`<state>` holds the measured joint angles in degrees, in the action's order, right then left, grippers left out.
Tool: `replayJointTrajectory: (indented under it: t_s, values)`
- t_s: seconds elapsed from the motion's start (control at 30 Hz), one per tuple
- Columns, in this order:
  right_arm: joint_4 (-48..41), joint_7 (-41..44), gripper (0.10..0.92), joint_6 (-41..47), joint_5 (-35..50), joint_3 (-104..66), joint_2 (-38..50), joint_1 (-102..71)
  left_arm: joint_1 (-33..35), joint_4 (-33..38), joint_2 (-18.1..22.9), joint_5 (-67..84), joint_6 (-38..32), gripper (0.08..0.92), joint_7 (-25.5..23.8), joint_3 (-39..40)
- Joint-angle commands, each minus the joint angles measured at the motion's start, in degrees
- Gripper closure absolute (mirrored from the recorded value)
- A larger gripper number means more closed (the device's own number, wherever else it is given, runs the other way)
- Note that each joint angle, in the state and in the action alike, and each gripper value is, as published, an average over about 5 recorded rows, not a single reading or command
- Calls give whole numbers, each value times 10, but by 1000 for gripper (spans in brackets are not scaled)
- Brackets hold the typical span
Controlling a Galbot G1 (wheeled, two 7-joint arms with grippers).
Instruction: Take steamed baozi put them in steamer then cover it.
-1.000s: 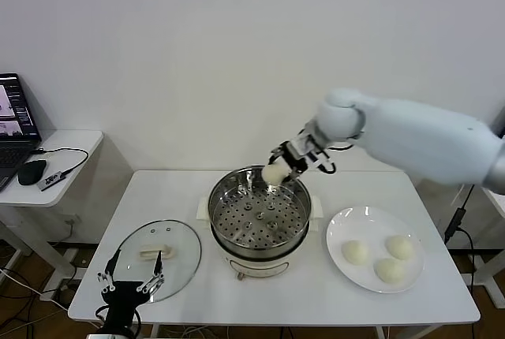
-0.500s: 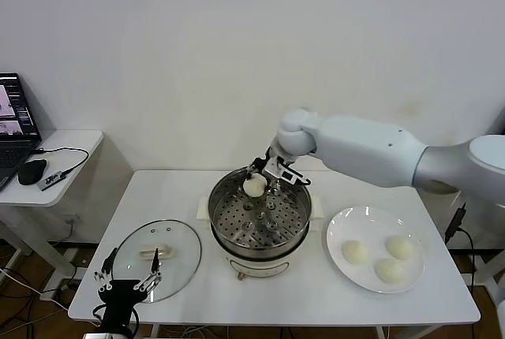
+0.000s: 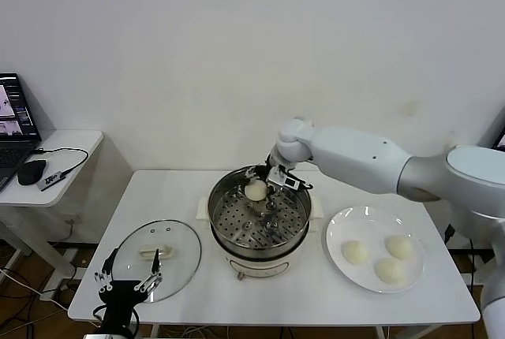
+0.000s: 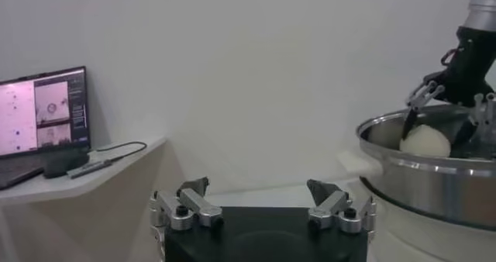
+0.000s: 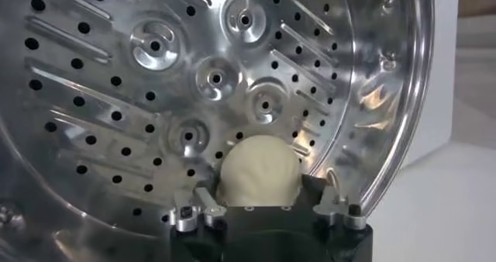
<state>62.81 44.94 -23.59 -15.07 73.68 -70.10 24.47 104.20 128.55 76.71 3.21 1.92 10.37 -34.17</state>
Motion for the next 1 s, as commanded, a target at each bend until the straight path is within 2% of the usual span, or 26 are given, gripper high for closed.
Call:
replayJointTrajectory:
  t_s: [0.03, 0.27, 0.53, 0.77, 1.0]
  values:
    - [36, 16, 220, 13, 41, 6, 15, 29, 2, 4, 0, -1, 1, 177, 0, 1]
    - [154, 88, 203, 189, 221, 29, 110, 133, 12, 16, -7, 2, 13, 177, 3, -2]
    - [263, 115, 203, 396, 291, 26, 251, 191, 11, 36, -17, 2, 59, 177, 2, -3]
    - [350, 122, 203, 481, 315, 31, 405, 178, 2, 41, -31, 1, 68, 177, -24, -11]
    - [380, 118, 203, 480, 284, 43, 488, 129, -3, 40, -39, -2, 70, 177, -28, -10]
